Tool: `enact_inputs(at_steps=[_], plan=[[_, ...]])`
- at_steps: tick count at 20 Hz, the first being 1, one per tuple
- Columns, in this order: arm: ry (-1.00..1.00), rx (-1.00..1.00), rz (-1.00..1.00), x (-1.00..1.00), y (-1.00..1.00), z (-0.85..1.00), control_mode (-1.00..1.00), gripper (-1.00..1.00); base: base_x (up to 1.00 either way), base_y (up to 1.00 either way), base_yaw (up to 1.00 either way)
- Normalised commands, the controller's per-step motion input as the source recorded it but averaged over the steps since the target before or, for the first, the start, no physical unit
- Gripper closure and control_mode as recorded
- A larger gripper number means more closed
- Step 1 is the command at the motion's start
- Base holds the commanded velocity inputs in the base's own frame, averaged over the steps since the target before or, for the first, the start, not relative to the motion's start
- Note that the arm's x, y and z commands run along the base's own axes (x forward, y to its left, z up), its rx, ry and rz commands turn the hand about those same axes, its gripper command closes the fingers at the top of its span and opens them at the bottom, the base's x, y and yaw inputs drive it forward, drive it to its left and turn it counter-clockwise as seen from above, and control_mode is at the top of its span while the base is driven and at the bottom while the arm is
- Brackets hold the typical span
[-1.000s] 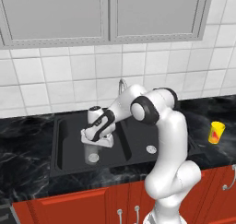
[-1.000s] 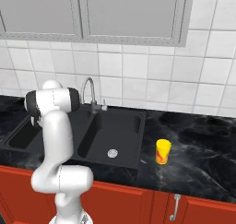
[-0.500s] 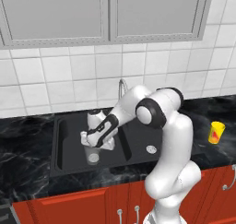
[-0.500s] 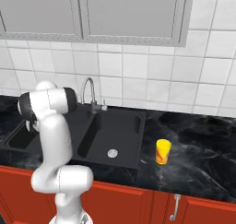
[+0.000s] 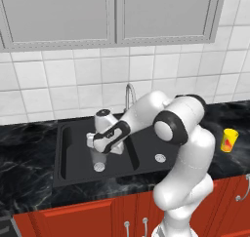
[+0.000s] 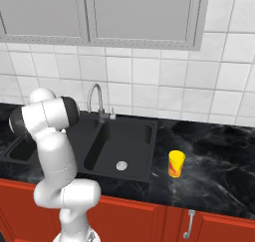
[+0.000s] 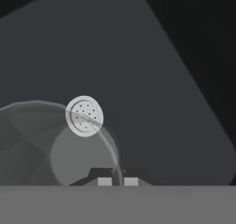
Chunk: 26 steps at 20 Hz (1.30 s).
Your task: Move any existing items from the left basin to the right basin for drying. Then move the cup from the counter to the left basin of the sink for washing.
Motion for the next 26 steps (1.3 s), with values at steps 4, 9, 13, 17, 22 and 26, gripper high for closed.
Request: enact_inputs(at_steps=[4, 9, 13, 17, 22, 26], plan=[[0.0, 0.0, -0.02, 0.0, -0.08, 0.5, -1.0, 1.0, 0.0, 0.0, 0.0], [0.0, 0.0, -0.02, -0.1, -0.11, 0.47, -1.0, 1.0, 0.0, 0.0, 0.0], [-0.02, 0.0, -0.03, -0.25, -0.14, 0.51, -1.0, 1.0, 0.0, 0.0, 0.0], [-0.01, 0.0, -0.05, -0.25, -0.16, 0.48, -1.0, 1.0, 0.0, 0.0, 0.0], [0.0, 0.0, -0.04, -0.32, -0.27, 0.38, -1.0, 1.0, 0.0, 0.0, 0.0], [0.0, 0.0, 0.0, -0.4, -0.32, 0.32, -1.0, 1.0, 0.0, 0.0, 0.0]])
